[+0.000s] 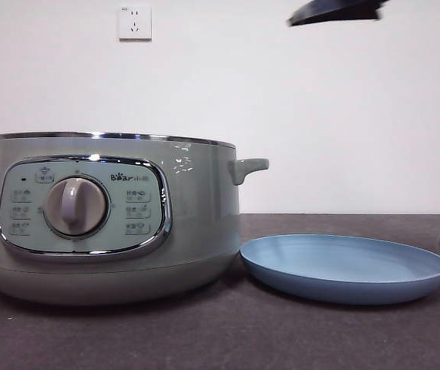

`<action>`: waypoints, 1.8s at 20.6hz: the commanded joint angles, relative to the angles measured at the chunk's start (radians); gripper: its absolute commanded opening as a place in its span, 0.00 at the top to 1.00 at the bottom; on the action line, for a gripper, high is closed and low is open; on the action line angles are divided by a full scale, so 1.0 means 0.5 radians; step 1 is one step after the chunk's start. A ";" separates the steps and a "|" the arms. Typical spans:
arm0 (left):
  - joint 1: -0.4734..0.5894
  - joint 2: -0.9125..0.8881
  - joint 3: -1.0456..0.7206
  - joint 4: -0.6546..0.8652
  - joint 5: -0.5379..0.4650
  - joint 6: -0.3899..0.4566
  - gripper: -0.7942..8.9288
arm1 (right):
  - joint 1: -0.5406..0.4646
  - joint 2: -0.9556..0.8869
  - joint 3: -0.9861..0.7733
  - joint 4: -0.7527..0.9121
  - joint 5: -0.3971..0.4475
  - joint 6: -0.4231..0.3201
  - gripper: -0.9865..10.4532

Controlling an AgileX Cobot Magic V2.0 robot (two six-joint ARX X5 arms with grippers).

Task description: Take the pumpkin out from the steamer,put the pumpkin in the blue plate,close the lid

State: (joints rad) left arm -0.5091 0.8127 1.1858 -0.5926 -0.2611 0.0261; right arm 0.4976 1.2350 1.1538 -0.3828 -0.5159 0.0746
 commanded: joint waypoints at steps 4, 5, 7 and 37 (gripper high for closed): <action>0.000 -0.152 0.040 -0.032 -0.148 0.009 0.93 | 0.202 0.459 0.524 -0.403 0.108 -0.204 0.30; -0.001 -0.166 0.040 -0.047 -0.170 0.009 0.93 | 0.246 0.551 0.642 -0.507 0.175 -0.245 0.30; -0.001 -0.191 0.040 -0.066 -0.209 0.009 0.93 | 0.335 0.720 0.861 -0.687 0.335 -0.314 0.30; -0.001 -0.195 0.058 -0.209 -0.515 0.062 0.93 | 0.727 1.531 1.566 -1.049 0.994 -0.597 0.92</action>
State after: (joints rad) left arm -0.5091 0.7246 1.1915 -0.7406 -0.5129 0.0452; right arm 0.8619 1.9907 1.9354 -0.9092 -0.0223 -0.2146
